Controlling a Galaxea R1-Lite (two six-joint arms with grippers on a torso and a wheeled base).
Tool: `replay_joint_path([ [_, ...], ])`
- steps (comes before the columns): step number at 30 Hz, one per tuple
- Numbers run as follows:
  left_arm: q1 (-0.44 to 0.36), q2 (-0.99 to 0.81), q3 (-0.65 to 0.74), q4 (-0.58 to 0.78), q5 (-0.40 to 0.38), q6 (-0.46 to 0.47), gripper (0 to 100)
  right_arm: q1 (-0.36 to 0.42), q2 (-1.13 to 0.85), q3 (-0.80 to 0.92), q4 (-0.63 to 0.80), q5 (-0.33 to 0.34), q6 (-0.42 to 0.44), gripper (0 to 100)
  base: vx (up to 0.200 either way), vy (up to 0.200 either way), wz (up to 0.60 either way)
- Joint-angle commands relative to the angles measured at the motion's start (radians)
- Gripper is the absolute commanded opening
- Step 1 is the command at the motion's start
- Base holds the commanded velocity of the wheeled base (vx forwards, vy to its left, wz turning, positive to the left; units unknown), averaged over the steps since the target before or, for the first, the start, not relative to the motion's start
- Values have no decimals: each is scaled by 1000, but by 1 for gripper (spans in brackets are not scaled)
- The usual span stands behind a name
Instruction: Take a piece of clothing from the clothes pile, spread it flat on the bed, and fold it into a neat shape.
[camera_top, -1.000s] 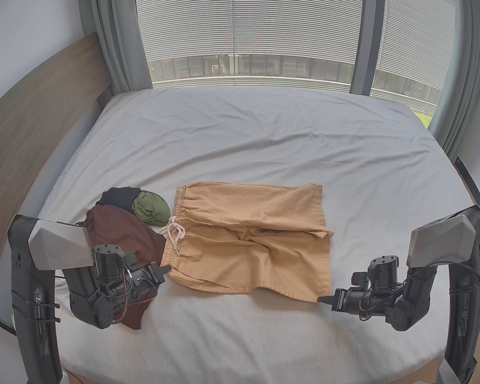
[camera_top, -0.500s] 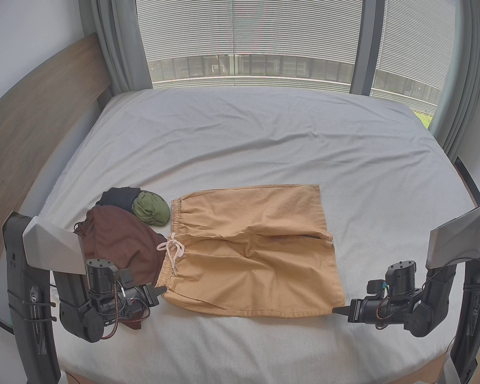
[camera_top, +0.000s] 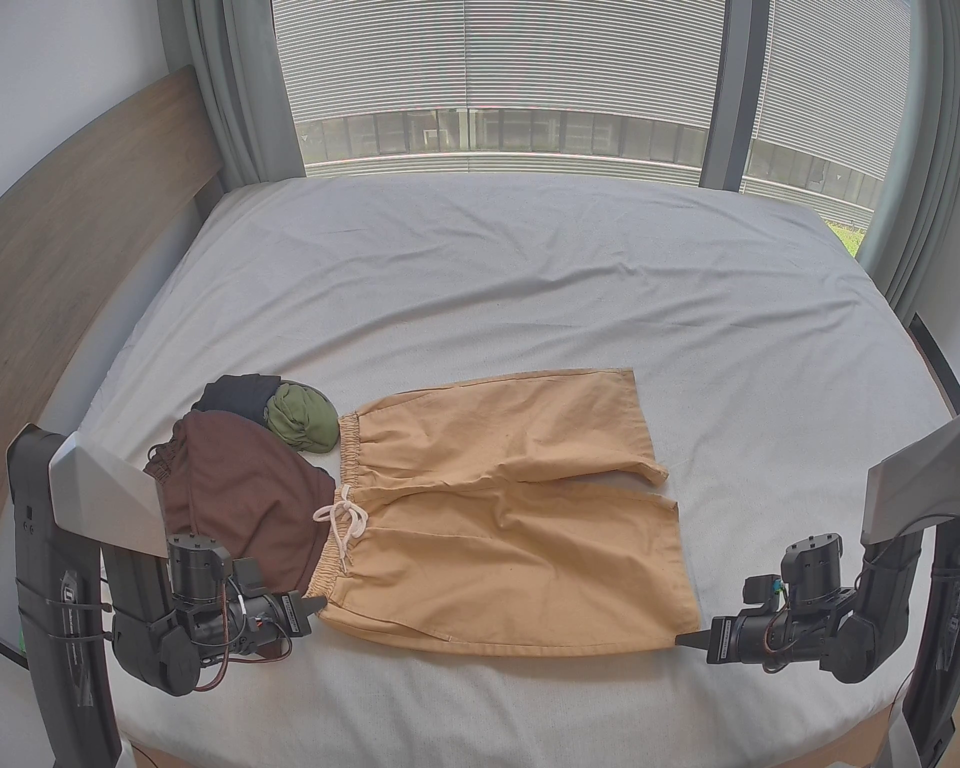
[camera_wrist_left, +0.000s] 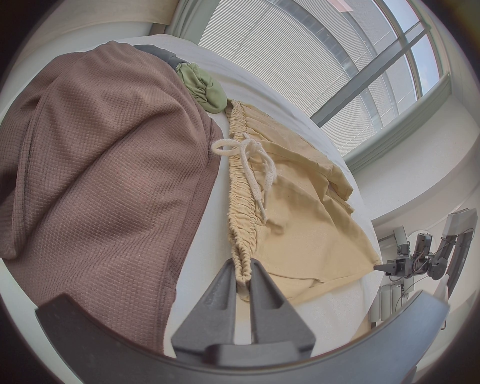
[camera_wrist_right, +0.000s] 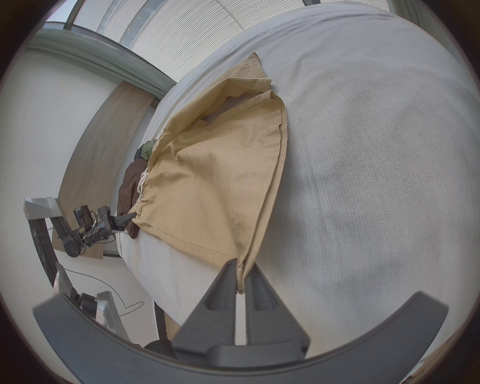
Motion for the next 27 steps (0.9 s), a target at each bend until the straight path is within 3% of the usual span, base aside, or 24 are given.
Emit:
replay_joint_path([
  [1, 14, 8, 2, 2, 1, 7, 0, -2, 26, 8, -3, 0, -29, 0, 0, 0, 0],
  [10, 16, 33, 2, -9, 1, 18, 0, -10, 100, 53, -155, 0, -45, 0, 0, 0, 0],
  [11, 16, 33, 2, -10, -1, 18, 0, -10, 115, 61, -187, 0, -46, 100, 0, 0, 0],
  [13, 16, 30, 9, -12, -2, 18, 0, -9, 135, 74, -221, 0, -48, 100, 0, 0, 0],
  [14, 16, 28, 12, -12, -5, 18, 100, -9, 142, 82, -235, 0, -48, 100, 0, 0, 0],
  [18, 16, 19, 7, -16, -13, 6, 100, -15, 141, 81, -270, 0, -45, 100, 0, 0, 0],
  [23, 9, 22, 15, -90, -12, -12, 100, -87, 103, -35, -269, 0, -34, 100, 0, 0, 0],
  [27, 5, 24, 13, -91, -12, -14, 100, -128, 109, -189, -267, 0, 38, 100, 0, 0, 0],
])
